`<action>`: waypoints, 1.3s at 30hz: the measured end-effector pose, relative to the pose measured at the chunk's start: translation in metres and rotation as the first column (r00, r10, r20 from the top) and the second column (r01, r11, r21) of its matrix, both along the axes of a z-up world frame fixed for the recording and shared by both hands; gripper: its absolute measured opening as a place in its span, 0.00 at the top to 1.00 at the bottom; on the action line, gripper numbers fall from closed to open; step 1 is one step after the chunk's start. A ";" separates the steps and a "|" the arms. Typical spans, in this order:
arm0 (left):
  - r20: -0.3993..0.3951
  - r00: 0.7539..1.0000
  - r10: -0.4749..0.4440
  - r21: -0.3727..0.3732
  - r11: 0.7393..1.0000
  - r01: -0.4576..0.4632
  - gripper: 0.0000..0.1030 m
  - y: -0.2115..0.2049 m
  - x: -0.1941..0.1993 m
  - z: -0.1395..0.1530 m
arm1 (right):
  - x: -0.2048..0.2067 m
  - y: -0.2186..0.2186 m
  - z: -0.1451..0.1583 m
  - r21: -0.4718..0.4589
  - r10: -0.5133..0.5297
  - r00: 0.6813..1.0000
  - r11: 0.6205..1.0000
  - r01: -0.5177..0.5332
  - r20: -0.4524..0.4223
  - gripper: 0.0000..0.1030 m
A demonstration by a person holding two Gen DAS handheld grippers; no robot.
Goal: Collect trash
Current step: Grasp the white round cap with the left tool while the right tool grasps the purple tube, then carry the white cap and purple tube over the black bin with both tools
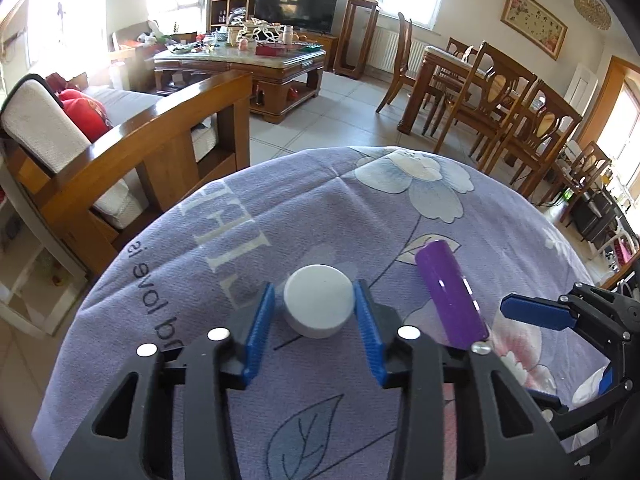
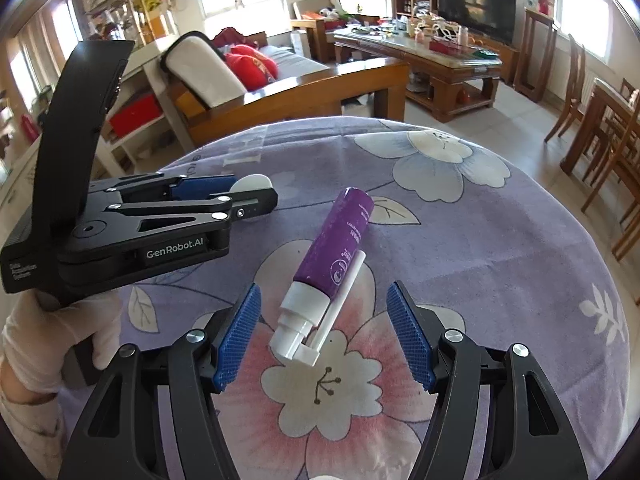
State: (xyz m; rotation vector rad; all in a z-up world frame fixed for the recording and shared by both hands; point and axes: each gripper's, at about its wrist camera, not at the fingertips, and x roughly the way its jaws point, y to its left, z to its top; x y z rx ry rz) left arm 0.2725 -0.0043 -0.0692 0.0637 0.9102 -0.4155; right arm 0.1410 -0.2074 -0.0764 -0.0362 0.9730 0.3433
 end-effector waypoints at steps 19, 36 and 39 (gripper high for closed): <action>0.023 1.000 -0.005 -0.011 1.000 0.005 0.65 -0.001 -0.003 0.006 | 0.003 -0.011 -0.005 0.028 -0.010 1.000 1.000 0.010 0.000 0.70; 0.153 0.979 -0.138 -0.058 0.987 0.148 0.65 -0.048 -0.082 0.061 | -0.086 -0.085 0.043 0.159 -0.095 0.991 0.984 0.079 0.098 0.70; 0.176 0.970 -0.168 -0.065 0.981 0.182 0.65 -0.064 -0.104 0.071 | -0.109 -0.103 0.051 0.181 -0.119 0.986 0.979 0.097 0.115 0.70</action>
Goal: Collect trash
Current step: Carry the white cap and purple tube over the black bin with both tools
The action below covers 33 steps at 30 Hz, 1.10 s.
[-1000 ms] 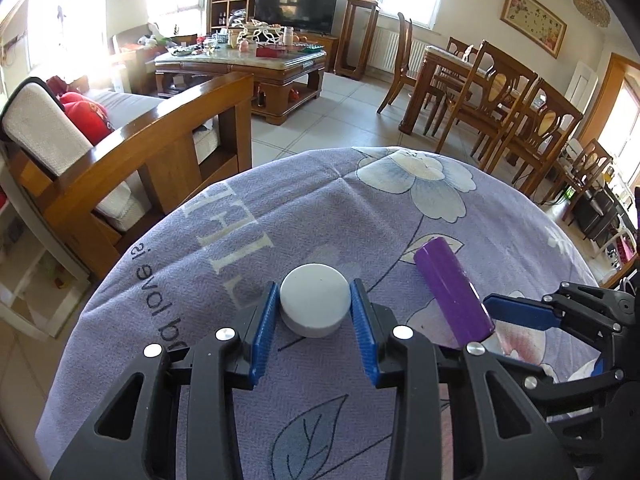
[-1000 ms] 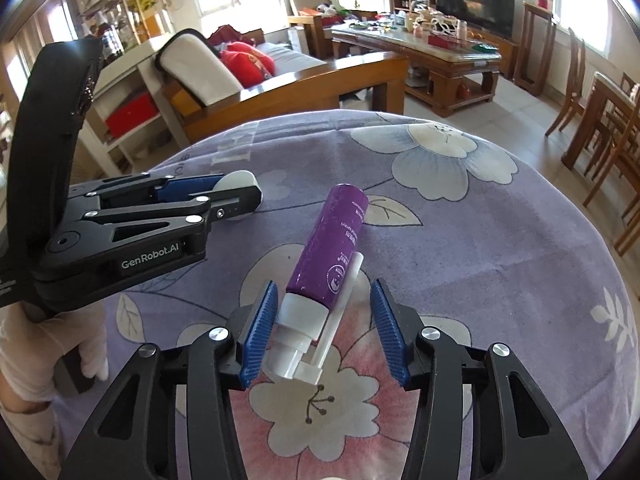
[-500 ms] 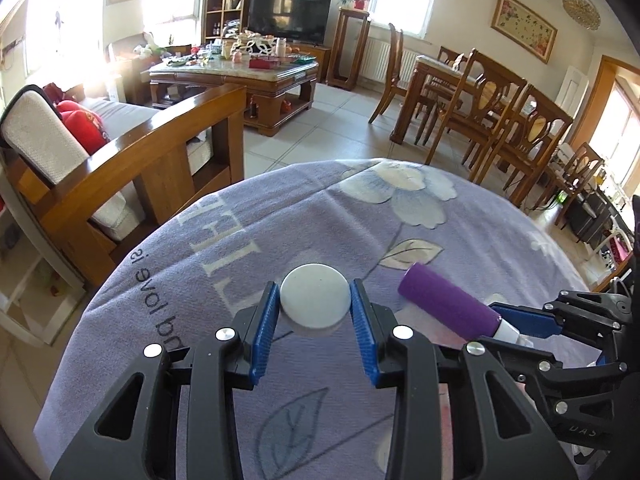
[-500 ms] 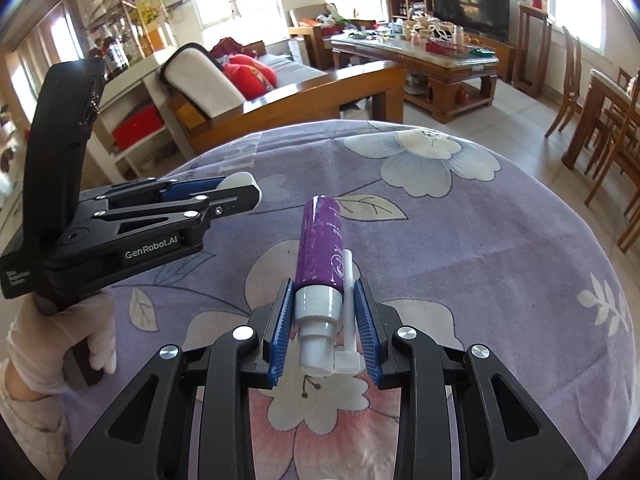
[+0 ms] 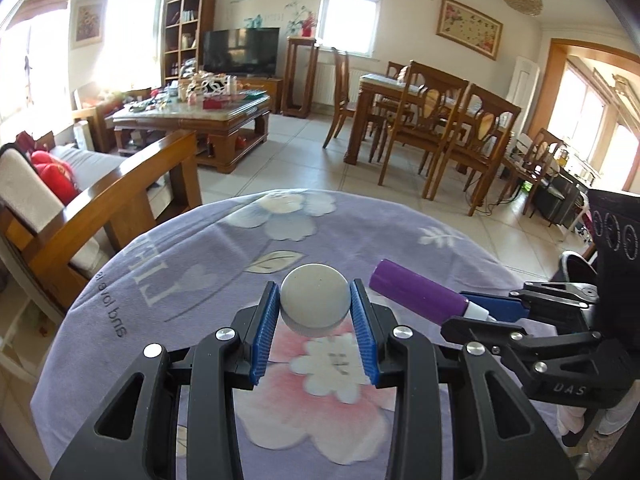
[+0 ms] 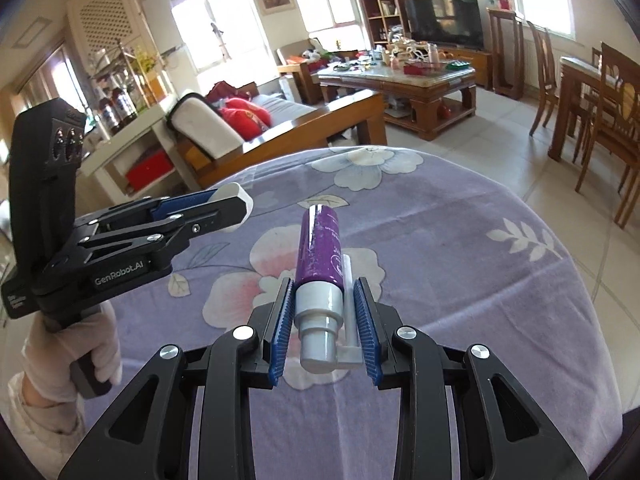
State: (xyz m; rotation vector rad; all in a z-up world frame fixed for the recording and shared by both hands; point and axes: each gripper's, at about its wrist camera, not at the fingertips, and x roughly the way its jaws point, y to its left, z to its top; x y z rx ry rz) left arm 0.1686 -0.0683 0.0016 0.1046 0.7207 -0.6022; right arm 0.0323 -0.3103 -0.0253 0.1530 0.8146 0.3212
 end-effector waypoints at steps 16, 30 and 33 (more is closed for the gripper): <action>0.052 0.978 -0.204 -0.002 0.979 0.205 0.64 -0.133 -0.102 0.011 | -0.142 -0.147 0.020 0.056 -0.214 0.974 0.976 0.211 0.067 0.70; 0.022 0.888 -0.460 -0.014 0.888 0.461 0.64 -0.289 -0.179 -0.015 | -0.270 -0.307 -0.015 0.087 -0.475 0.879 0.878 0.471 0.029 0.70; 0.008 0.860 -0.510 -0.013 0.860 0.510 0.64 -0.319 -0.192 -0.024 | -0.297 -0.339 -0.026 0.094 -0.525 0.851 0.848 0.521 0.017 0.70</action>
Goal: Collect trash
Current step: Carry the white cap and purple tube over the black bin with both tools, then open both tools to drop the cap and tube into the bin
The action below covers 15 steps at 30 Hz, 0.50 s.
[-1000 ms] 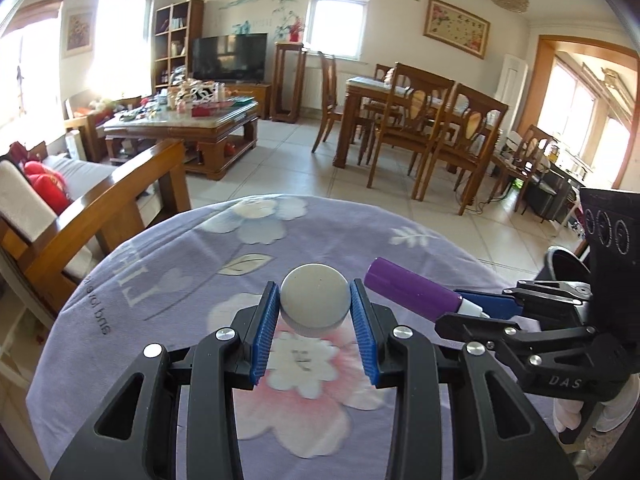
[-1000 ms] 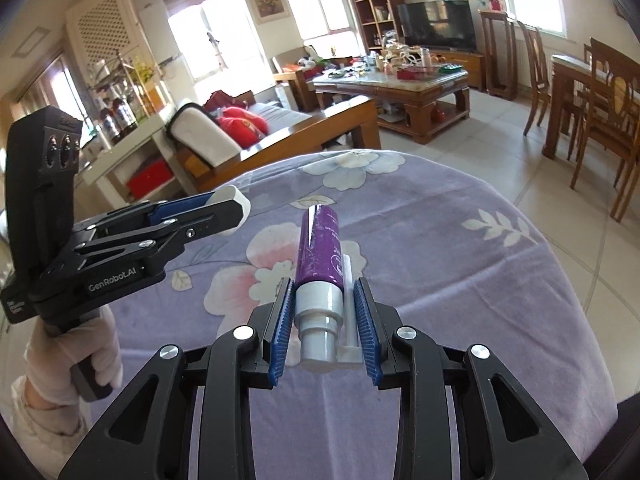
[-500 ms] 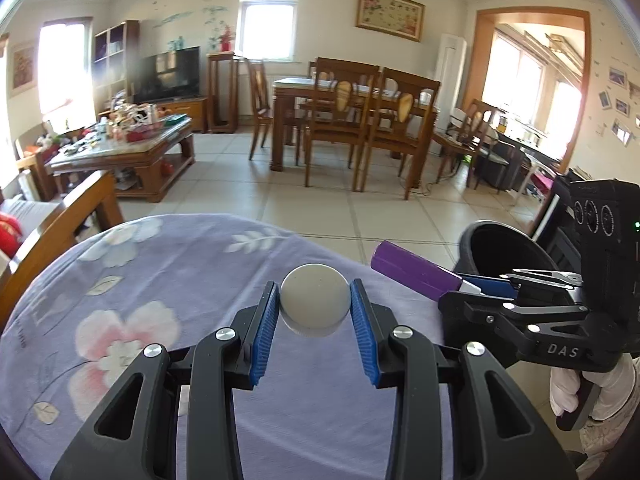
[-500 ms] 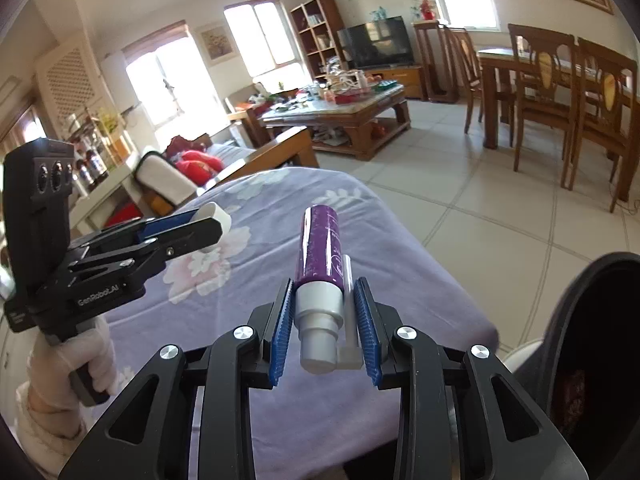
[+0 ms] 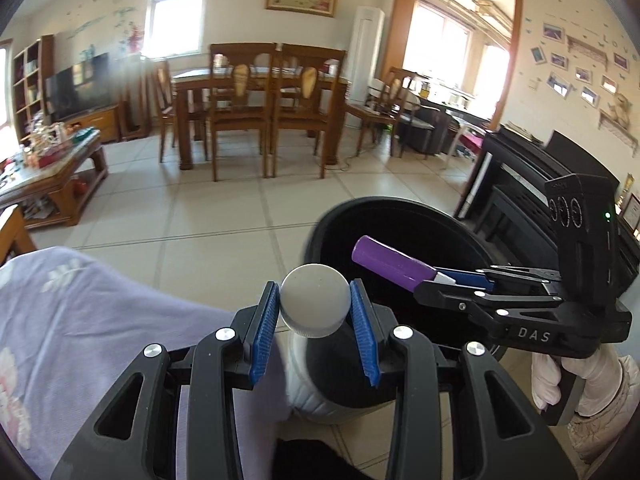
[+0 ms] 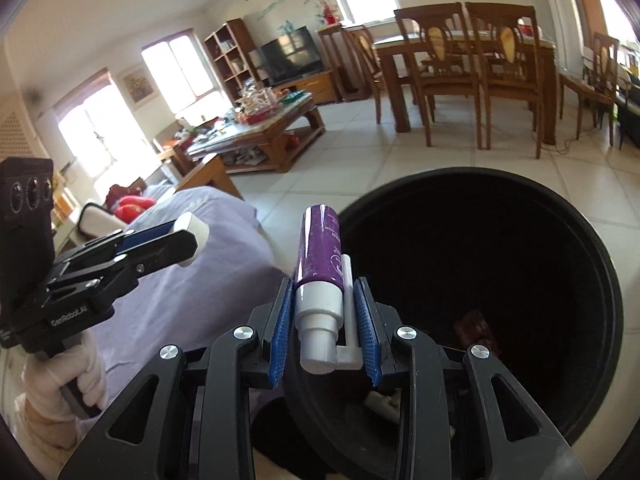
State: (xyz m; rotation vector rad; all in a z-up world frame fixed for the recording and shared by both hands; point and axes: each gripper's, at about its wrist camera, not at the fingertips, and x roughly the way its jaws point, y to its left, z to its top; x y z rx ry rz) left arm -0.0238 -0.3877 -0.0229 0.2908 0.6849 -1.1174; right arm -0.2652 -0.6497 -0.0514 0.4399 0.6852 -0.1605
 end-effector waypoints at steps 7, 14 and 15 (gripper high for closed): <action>-0.022 0.994 -0.103 0.041 0.994 0.104 0.64 -0.061 -0.030 -0.027 | -0.049 -0.062 -0.026 0.007 -0.102 0.994 0.995 0.103 -0.038 0.70; -0.047 0.988 -0.145 0.100 0.984 0.149 0.64 -0.095 -0.035 -0.055 | -0.069 -0.083 -0.046 -0.013 -0.133 0.989 0.991 0.132 -0.067 0.70; -0.050 0.988 -0.147 0.109 0.982 0.151 0.64 -0.098 -0.036 -0.058 | -0.069 -0.085 -0.046 -0.021 -0.135 0.989 0.991 0.134 -0.066 0.70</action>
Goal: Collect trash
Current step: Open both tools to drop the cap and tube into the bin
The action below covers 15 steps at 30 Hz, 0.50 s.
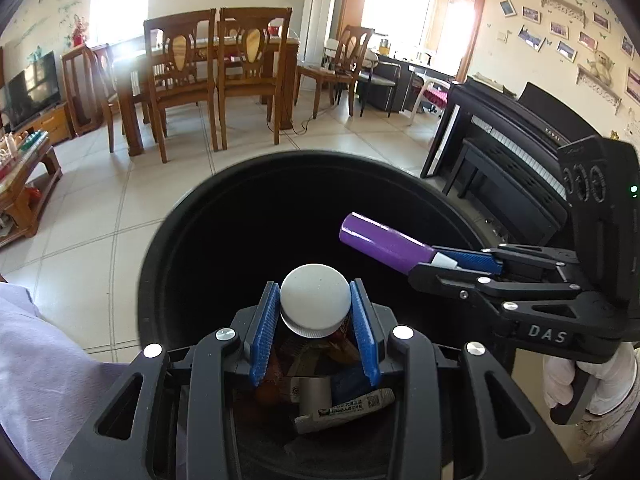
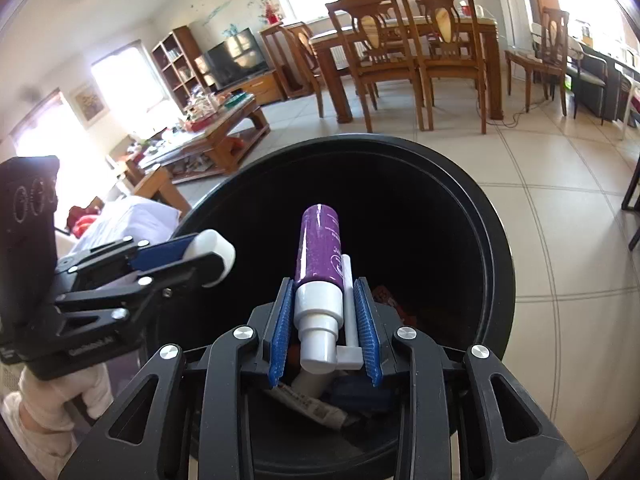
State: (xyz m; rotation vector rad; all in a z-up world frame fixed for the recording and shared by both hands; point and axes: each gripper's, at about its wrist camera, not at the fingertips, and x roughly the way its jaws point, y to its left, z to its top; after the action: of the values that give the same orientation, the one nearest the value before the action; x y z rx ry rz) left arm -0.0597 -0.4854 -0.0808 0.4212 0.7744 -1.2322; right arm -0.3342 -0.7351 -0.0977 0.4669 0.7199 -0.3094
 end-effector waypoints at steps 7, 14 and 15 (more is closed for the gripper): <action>-0.001 1.000 0.004 0.041 0.999 -0.004 0.64 -0.007 0.000 -0.012 | 0.008 0.005 -0.001 -0.050 -0.003 1.000 0.999 0.003 -0.018 0.70; 0.002 1.000 0.009 0.066 0.998 -0.009 0.63 -0.013 0.000 -0.017 | 0.021 0.009 0.003 -0.083 0.002 0.999 0.997 -0.005 -0.037 0.70; 0.002 1.000 0.011 0.068 0.998 -0.011 0.63 -0.012 0.000 -0.017 | 0.021 0.009 0.002 -0.082 0.003 0.999 0.997 -0.006 -0.037 0.70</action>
State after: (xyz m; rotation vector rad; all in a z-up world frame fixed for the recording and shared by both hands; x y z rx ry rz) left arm -0.0595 -0.4978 -0.0982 0.4732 0.8180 -1.1980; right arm -0.3131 -0.7256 -0.0957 0.3823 0.7415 -0.3427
